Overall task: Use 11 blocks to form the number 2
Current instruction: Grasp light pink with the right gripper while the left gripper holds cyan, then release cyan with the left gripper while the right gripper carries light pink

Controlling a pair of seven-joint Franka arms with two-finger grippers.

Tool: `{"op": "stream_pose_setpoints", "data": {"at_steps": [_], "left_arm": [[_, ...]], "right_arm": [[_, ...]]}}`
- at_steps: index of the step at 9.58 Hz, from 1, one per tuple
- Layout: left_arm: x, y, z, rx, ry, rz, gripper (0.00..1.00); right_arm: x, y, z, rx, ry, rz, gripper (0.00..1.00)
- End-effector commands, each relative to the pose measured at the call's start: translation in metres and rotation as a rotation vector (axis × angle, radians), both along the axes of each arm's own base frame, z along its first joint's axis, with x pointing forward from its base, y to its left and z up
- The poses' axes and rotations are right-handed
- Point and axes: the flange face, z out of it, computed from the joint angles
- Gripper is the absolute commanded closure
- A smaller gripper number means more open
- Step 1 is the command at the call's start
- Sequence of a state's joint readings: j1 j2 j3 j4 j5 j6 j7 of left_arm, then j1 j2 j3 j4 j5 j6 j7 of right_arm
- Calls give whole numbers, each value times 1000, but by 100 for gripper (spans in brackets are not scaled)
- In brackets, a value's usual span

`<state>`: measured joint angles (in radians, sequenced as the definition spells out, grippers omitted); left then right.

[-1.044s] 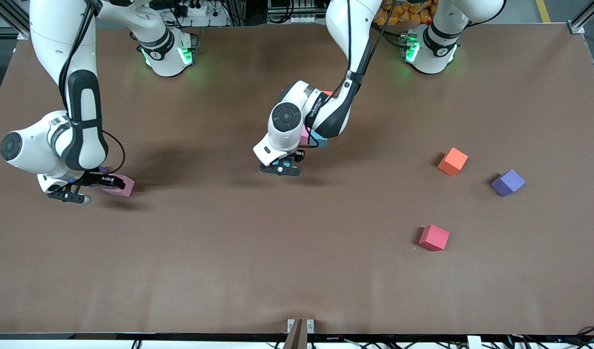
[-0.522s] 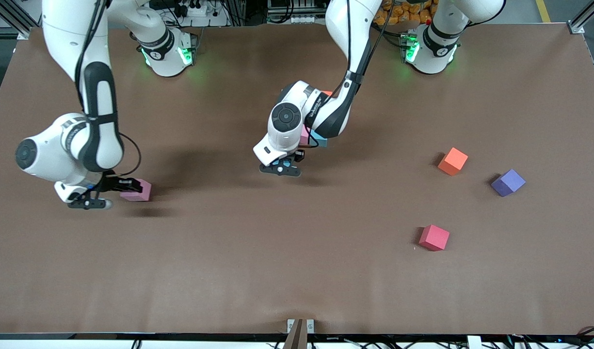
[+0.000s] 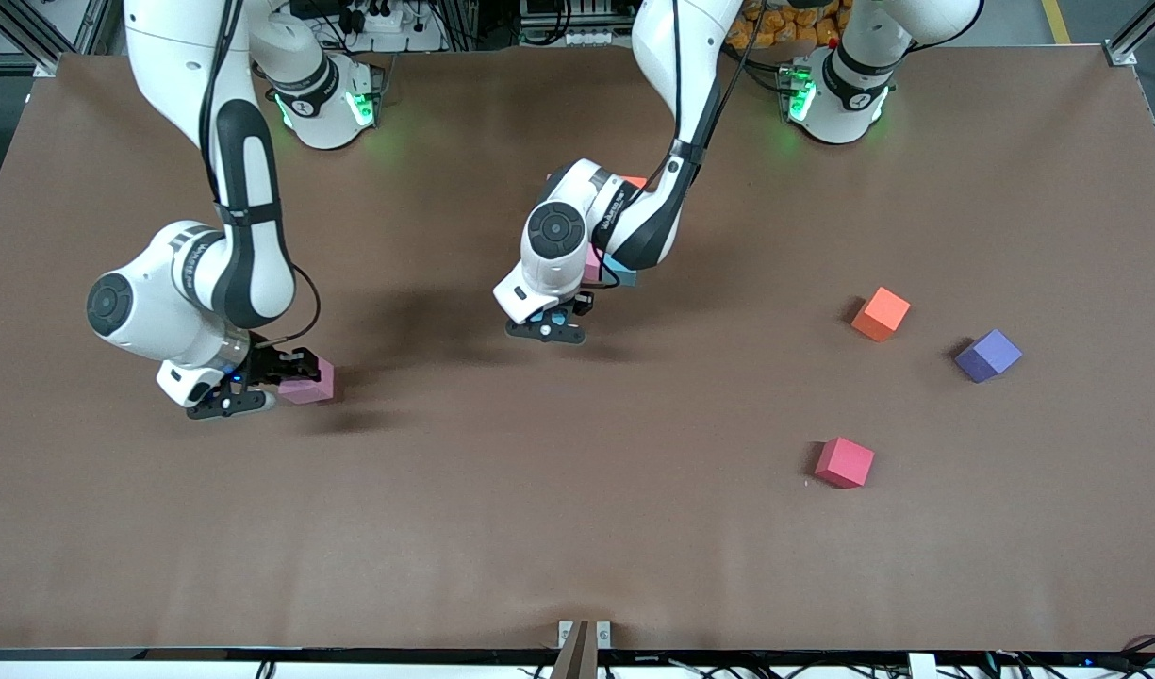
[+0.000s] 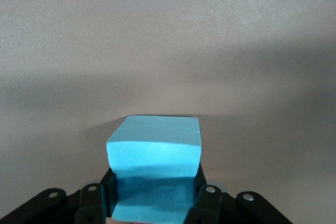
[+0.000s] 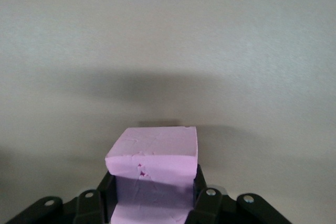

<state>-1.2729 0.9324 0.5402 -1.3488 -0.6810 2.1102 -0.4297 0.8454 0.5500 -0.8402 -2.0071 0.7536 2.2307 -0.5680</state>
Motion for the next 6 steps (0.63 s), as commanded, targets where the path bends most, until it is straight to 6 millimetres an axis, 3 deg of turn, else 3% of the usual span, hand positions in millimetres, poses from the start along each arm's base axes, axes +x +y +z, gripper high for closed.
{"op": "stream_pose_setpoints", "data": {"at_steps": [1,4,5,6], "left_arm": [[-1,-4,0,0,2,15,100],[-3,-6,-2,-2,8,14,100],[-5,-8,-3,-3,11,12,100],[-7,-9,-3,-3,17,49,5]], "right_arm": [[1,11,6,25,-2,-47,67],[-2,57,-1,63,9,-77,68],[-2,63,-2,65,8,-66,68],[-3,73,-4,72,13,-48,68]]}}
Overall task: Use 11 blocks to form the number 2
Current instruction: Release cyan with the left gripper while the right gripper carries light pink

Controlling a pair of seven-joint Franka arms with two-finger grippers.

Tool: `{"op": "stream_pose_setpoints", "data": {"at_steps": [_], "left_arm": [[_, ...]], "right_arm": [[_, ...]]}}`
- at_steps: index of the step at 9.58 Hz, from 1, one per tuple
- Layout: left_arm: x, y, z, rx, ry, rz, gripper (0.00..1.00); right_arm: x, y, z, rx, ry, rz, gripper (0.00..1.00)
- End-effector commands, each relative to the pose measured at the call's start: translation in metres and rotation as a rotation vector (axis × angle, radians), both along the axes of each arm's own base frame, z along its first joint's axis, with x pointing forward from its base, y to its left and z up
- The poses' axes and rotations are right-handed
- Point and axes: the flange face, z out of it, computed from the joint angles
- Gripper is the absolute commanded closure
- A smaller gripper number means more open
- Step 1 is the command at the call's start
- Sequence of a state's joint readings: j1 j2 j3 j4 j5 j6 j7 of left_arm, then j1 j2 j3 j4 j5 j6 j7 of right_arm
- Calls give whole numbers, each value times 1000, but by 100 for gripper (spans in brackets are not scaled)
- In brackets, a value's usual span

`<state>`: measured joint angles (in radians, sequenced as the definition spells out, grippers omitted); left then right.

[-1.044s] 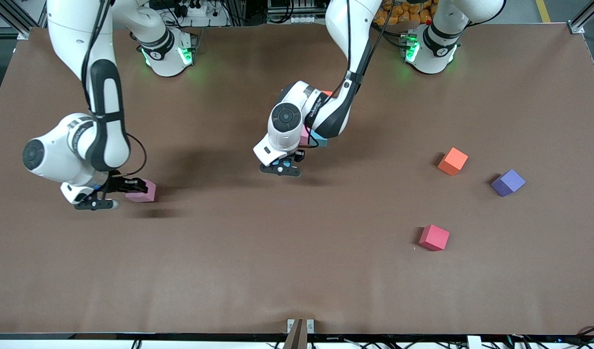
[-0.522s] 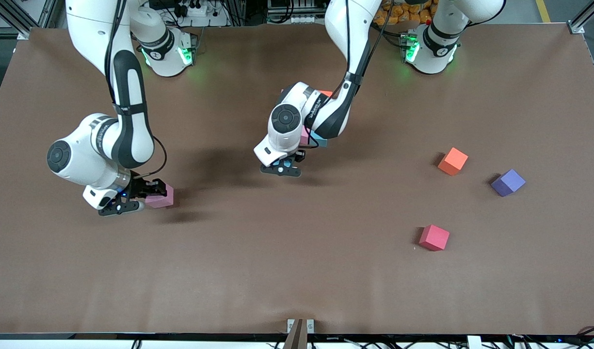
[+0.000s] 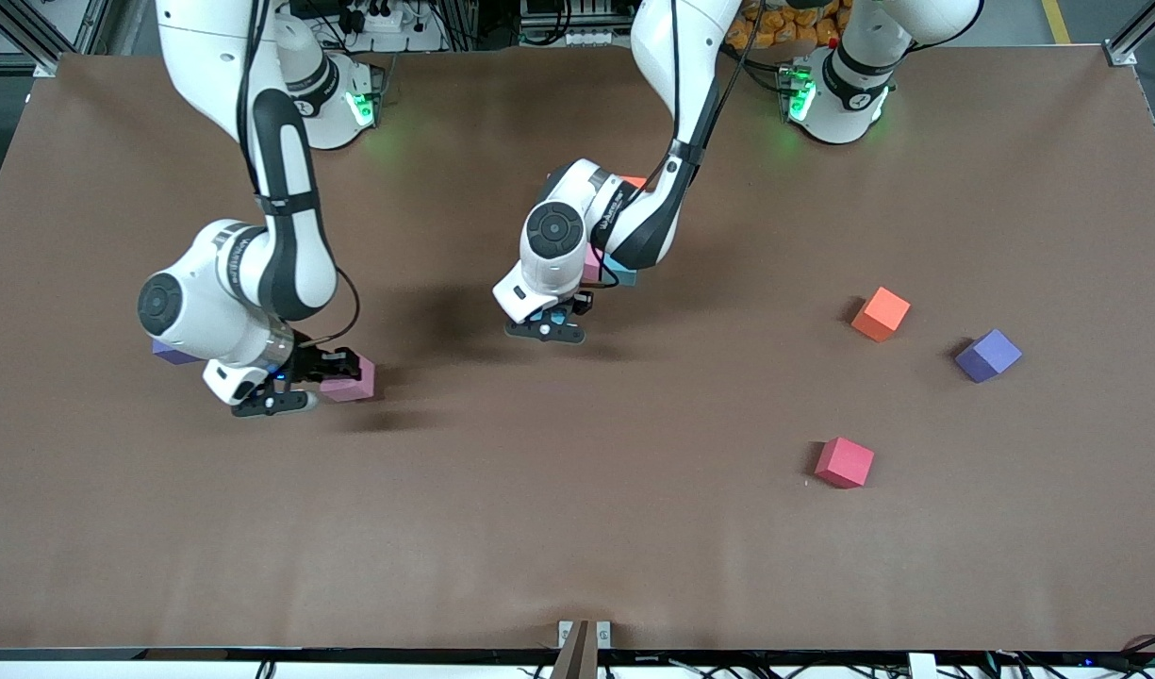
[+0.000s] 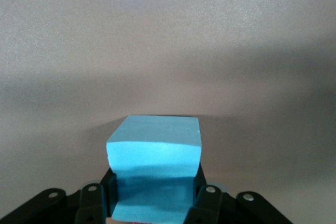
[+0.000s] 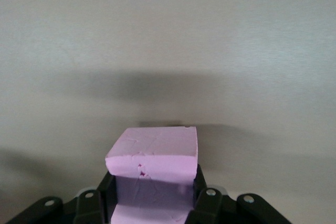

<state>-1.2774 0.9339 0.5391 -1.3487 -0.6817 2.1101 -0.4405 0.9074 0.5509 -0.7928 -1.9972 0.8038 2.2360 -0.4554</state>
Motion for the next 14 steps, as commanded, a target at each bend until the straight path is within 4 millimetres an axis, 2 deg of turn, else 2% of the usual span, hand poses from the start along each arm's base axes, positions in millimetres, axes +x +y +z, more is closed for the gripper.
{"op": "stream_pose_setpoints", "data": {"at_steps": [1,5,6,8,10,12,14], "left_arm": [[-10,-11,-3,0,18,67,0],[-10,-10,-3,3,16,67,0],[-10,-11,0,3,10,60,0],[-13,-16,18,-6,-12,30,0],[-13,-16,29,-1,-28,17,0],[-11,-13,51,14,-66,-19,0],[-9,-4,67,35,-78,-83,0]], "right_arm": [[2,15,1,29,-4,1,68],[2,18,3,33,-6,7,68],[5,24,7,39,-9,13,69],[13,49,28,62,-17,-33,71],[19,71,45,89,-3,-6,71],[16,100,52,87,-22,64,70],[17,109,57,91,-40,108,67]]}}
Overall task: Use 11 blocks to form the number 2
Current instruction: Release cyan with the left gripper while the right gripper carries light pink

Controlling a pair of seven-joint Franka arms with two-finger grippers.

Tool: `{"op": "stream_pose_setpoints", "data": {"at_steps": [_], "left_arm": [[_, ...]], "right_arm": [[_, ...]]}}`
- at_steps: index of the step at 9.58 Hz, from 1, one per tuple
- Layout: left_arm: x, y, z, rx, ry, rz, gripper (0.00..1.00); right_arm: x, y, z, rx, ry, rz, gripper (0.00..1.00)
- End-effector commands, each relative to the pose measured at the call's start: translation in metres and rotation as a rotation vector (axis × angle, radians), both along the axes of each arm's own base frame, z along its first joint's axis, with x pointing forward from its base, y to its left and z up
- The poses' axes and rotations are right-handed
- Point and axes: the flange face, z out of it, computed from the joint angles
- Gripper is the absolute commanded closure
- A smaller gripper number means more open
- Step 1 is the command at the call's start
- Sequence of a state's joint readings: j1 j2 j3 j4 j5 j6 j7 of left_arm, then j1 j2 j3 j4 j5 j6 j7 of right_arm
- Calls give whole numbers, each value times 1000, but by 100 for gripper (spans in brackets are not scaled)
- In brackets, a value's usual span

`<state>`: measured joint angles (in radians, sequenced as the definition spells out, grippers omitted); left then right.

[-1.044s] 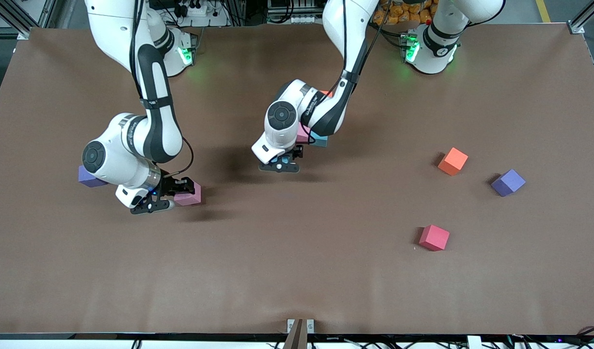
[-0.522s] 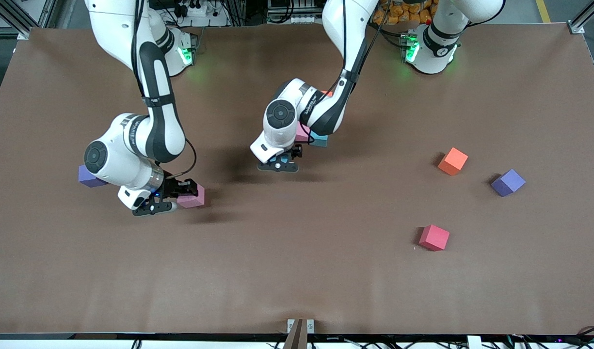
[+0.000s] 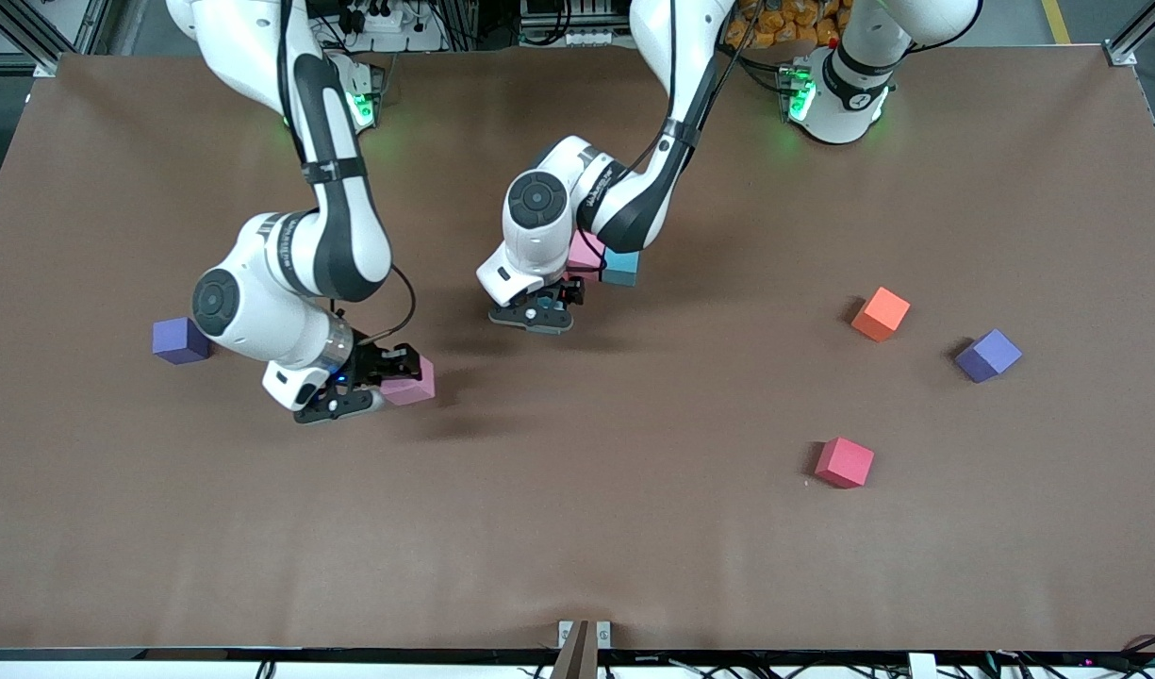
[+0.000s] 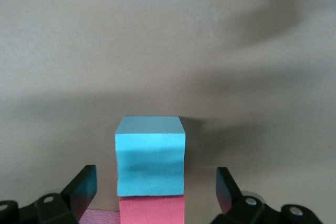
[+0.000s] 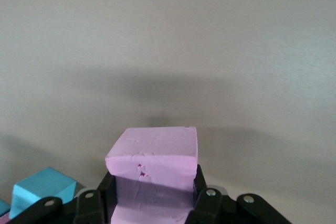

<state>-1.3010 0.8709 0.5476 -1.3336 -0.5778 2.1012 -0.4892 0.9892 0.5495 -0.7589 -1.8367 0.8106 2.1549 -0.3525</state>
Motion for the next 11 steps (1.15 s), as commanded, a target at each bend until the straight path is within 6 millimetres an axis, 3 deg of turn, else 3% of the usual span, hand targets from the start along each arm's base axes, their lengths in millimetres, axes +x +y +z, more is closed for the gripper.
{"op": "stream_pose_setpoints", "data": {"at_steps": [1,3,5,7,8,9,11], "left_arm": [[2,18,29,40,6,-80,0],[25,37,65,17,-28,-31,0],[59,79,101,33,-51,41,0],[104,138,132,0,-43,147,0],[128,177,153,-12,-49,195,0],[142,201,166,-8,-68,216,0],[163,242,169,47,-85,210,0]], "right_arm": [[2,2,8,18,-15,24,63],[-2,15,8,17,-24,41,63],[-4,25,11,18,-29,59,63],[-15,62,16,22,-42,120,63],[-19,82,22,24,-55,154,63],[-24,106,22,15,-68,198,63],[-33,163,16,-15,-122,363,63]]}}
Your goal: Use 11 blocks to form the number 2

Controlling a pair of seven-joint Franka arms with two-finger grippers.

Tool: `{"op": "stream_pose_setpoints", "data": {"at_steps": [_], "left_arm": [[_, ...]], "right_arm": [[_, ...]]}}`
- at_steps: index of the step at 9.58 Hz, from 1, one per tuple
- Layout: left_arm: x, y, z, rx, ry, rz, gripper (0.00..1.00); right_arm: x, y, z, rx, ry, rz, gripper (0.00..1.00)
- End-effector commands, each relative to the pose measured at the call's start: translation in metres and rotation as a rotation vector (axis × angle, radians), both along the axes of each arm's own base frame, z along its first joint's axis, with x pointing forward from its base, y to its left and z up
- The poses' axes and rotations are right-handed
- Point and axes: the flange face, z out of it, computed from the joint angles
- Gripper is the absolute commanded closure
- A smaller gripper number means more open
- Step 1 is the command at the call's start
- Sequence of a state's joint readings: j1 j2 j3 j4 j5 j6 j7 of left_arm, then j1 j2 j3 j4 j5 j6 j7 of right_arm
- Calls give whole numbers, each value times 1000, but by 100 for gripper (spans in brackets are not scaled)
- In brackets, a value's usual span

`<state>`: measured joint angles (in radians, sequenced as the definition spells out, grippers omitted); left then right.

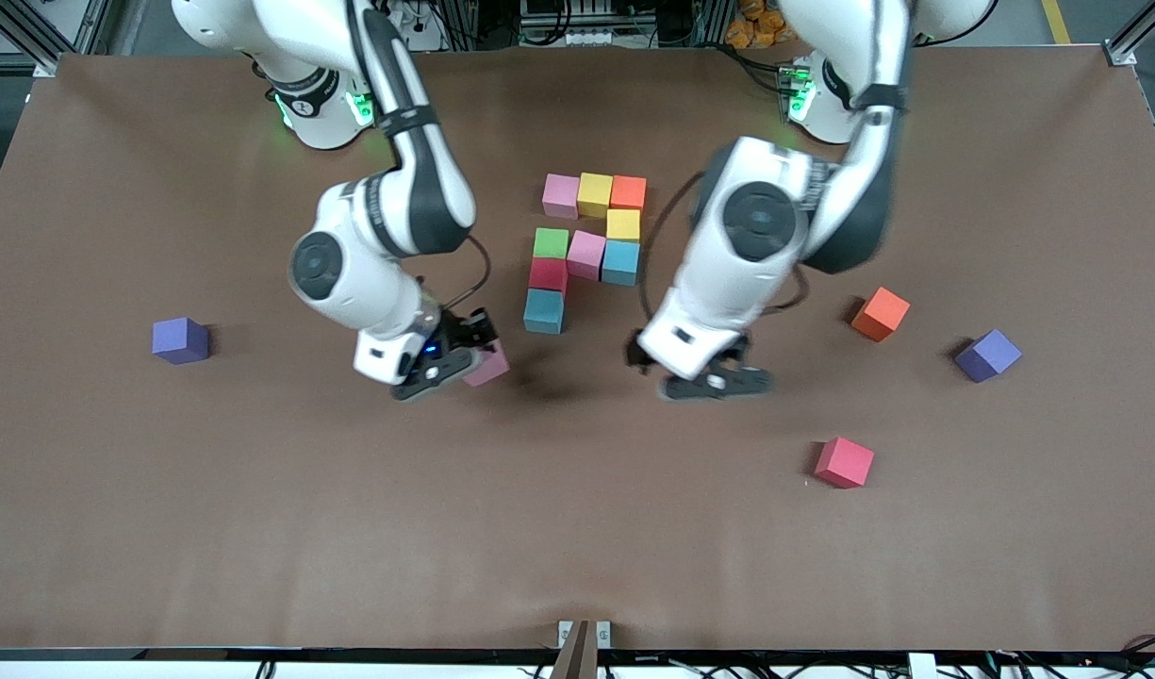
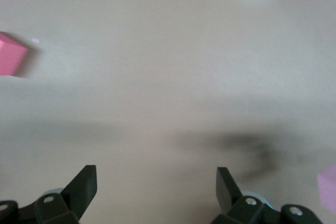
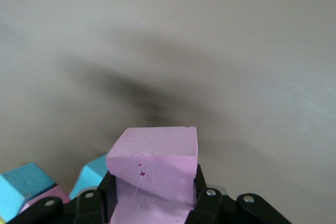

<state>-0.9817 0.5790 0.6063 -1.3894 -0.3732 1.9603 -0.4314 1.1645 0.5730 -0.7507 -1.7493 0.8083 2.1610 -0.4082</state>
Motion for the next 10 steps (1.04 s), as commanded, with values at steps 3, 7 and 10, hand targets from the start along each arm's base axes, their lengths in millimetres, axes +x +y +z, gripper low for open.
{"op": "stream_pose_setpoints", "data": {"at_steps": [3,7,10], "left_arm": [[35,88,-4,82,18,-114,0],[70,163,-39,103,21,-251,0],[90,205,-69,157,8,-433,0]], "right_arm": [[-30,112,-19,-65,-73,311,63],[-55,168,-36,-138,-127,542,64],[-79,188,-55,-179,-136,763,65]]}}
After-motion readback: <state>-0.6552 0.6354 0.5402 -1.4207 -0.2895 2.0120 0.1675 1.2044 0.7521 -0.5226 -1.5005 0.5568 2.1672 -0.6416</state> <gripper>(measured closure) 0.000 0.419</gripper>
